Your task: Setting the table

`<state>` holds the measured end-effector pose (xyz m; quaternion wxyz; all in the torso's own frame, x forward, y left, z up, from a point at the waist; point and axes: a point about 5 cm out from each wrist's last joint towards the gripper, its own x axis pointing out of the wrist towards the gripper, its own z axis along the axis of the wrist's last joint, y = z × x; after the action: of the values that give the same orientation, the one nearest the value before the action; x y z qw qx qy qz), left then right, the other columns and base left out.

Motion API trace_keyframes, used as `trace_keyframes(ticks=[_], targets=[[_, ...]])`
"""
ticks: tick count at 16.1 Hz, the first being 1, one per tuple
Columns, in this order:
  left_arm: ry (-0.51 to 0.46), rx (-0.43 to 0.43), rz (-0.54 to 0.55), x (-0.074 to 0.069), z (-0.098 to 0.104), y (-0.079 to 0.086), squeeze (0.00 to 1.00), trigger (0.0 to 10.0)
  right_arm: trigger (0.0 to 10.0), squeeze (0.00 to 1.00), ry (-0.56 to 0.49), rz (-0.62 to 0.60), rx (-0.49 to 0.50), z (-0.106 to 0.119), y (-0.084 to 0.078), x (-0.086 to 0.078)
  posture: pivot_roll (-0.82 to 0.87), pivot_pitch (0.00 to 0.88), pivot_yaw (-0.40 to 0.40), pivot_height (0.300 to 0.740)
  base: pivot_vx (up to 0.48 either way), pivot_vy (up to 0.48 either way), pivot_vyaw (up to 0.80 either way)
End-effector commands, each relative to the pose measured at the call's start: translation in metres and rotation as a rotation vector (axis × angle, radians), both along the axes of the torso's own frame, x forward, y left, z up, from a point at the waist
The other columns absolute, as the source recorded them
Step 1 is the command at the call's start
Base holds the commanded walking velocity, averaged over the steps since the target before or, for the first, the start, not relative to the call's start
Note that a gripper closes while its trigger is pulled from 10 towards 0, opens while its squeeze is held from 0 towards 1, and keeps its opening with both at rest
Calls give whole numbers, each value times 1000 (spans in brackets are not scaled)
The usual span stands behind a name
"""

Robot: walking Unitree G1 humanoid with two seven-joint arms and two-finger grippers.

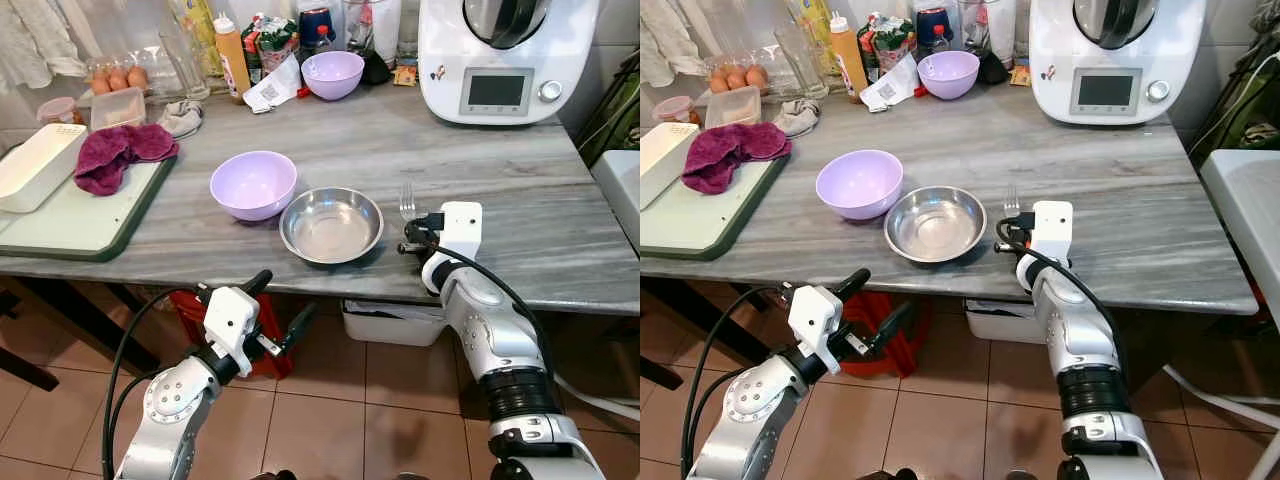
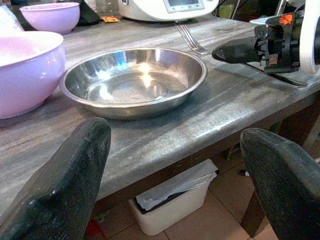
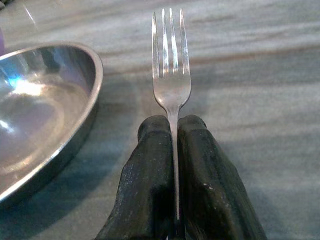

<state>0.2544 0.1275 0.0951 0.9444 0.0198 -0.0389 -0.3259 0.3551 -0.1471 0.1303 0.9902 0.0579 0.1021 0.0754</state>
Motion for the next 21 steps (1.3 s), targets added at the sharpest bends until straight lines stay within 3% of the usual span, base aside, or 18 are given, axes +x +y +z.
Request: trace_keyframes(ticks=[1,12,13,14,15,21], targets=[[2,9,-11,-1,1,1,0,10000,10000,0,23,0,24,0,1,3,-191,116,97,740,0,0,0],[18,18,-15,-1,-2,-3,0,10000,10000,0,50,5,39,5,8,18,-193,114,97,740,0,0,0],[20,18,-16,-1,-2,-3,0,10000,10000,43,62,0,40,3,8,17,-192,116,95,740,0,0,0],[20,19,-16,-1,-3,-2,0,10000,10000,710,67,-3,40,1,7,17,-192,116,95,740,0,0,0],[22,19,-15,0,-3,-2,0,10000,10000,1000,70,-8,39,0,6,17,-192,116,95,740,0,0,0],[25,22,-18,0,-6,-2,0,10000,10000,1000,60,-18,42,1,2,19,-196,114,98,740,0,0,0]])
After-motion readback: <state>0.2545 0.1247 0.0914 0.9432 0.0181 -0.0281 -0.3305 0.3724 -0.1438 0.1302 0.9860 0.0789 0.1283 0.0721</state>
